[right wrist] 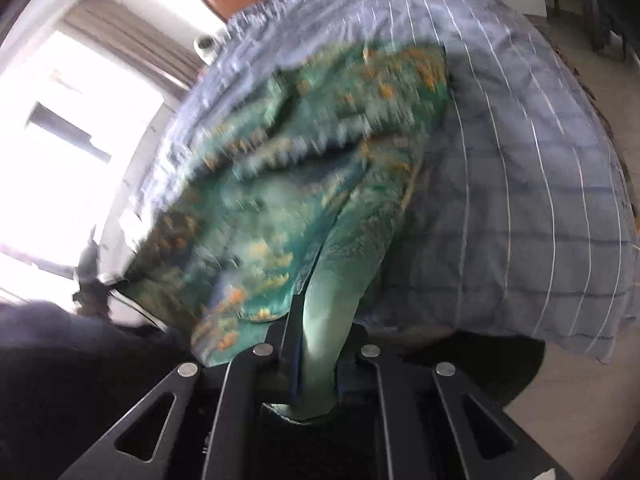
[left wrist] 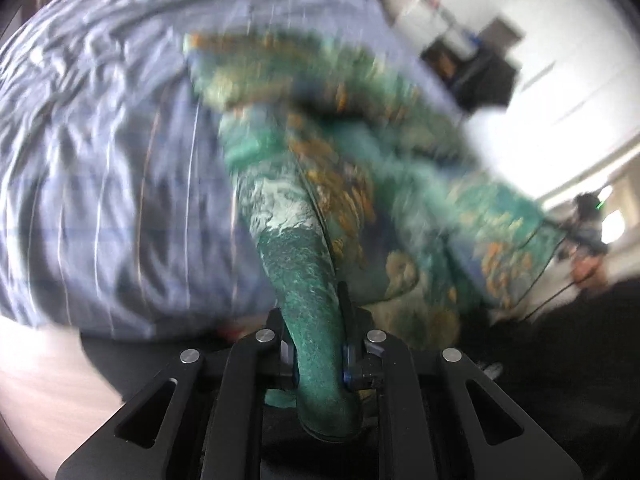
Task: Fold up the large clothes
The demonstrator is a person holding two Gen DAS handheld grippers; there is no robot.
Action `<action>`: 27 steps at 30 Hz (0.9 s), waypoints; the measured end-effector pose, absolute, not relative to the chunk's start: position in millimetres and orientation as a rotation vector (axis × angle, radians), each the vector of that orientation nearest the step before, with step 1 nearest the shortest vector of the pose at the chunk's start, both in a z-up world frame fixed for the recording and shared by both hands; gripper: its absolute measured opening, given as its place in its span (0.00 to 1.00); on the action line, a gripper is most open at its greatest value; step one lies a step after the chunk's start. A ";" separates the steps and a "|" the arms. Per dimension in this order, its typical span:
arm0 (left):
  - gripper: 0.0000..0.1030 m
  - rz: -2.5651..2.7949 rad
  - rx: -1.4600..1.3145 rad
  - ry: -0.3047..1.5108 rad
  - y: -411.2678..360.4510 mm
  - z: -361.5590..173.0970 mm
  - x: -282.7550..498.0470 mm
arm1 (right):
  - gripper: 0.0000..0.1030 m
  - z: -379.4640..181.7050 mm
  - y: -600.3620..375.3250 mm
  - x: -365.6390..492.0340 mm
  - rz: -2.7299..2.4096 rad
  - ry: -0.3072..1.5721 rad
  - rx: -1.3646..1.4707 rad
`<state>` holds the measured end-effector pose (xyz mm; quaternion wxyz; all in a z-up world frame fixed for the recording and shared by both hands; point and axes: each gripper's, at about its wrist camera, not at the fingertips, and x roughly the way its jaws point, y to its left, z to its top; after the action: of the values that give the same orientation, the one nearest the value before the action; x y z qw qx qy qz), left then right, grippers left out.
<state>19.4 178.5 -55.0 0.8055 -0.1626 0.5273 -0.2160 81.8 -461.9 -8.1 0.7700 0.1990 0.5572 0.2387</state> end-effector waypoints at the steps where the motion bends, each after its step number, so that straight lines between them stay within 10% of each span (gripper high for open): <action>1: 0.11 -0.472 -0.381 1.072 184.0 -40.6 33.3 | 0.11 2.6 -465.5 90.3 0.528 1.174 0.450; 11: 0.14 -0.341 -0.410 0.983 181.5 -21.9 251.7 | 0.11 8.4 -487.3 281.4 0.478 0.947 0.545; 18: 0.44 -0.287 -0.539 1.149 181.1 -88.6 320.5 | 0.15 -93.0 -481.5 372.7 0.336 1.016 0.688; 23: 0.92 -0.283 -0.545 1.054 206.3 -63.1 308.8 | 0.92 -107.6 -494.0 375.2 0.415 0.939 0.961; 27: 0.95 -0.318 -0.469 1.002 213.9 -54.6 298.5 | 1.00 -73.2 -499.4 372.7 0.435 0.855 0.888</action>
<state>298.5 213.9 -54.6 0.8389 -0.2217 0.4738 -0.1502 372.7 -499.4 -73.2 0.7939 0.4130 0.3977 0.2023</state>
